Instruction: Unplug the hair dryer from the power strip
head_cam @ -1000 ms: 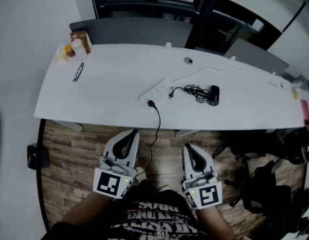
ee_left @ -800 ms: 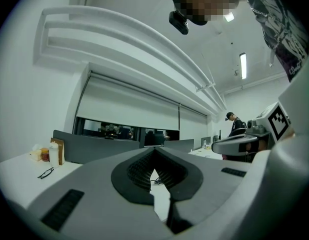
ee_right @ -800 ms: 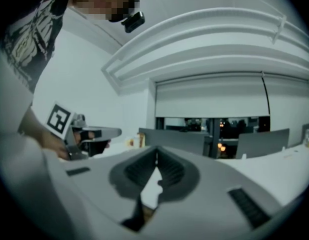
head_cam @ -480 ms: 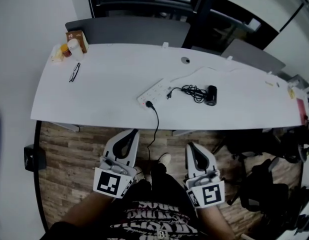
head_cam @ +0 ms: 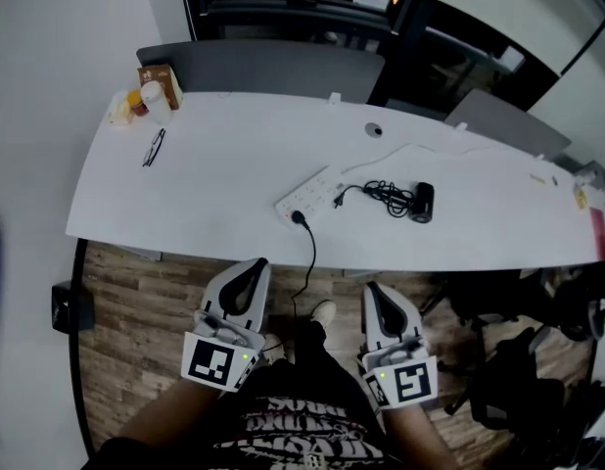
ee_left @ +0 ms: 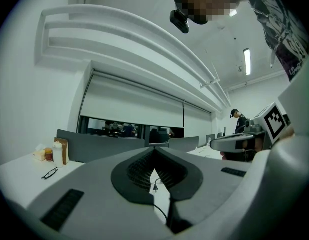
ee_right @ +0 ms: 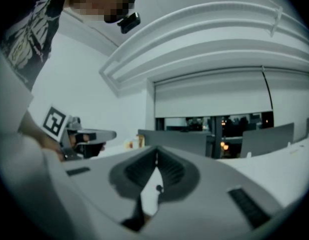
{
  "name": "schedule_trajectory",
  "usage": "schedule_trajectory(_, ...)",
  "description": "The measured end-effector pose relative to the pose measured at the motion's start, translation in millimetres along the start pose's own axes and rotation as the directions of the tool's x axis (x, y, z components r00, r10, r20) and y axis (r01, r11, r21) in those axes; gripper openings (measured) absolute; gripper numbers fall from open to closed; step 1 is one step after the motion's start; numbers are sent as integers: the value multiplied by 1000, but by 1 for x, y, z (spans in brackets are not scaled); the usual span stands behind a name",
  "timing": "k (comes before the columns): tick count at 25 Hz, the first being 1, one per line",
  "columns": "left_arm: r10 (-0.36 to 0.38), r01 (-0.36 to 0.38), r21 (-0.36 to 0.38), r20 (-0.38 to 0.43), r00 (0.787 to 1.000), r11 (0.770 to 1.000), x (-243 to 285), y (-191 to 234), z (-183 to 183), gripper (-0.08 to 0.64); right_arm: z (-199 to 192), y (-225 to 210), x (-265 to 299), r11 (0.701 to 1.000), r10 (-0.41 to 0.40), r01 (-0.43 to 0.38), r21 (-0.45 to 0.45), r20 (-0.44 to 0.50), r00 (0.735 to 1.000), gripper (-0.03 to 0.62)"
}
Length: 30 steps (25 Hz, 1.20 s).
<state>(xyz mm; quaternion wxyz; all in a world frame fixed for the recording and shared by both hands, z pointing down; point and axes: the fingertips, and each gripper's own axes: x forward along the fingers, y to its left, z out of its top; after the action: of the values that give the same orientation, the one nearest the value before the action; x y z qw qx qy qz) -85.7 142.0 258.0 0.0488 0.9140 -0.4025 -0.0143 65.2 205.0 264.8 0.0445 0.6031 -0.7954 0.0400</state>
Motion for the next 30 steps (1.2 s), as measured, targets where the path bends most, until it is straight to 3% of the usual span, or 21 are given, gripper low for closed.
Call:
schedule_trajectory(7, 22, -22, -14, -33, 999, 1000, 16, 8, -11, 25, -8, -8, 22, 999, 34, -34, 15, -27, 999, 31)
schedule_trajectory(30, 62, -63, -33, -32, 998, 997, 104, 22, -14, 25, -5, -69, 86, 994, 108, -108, 6, -59, 992, 31)
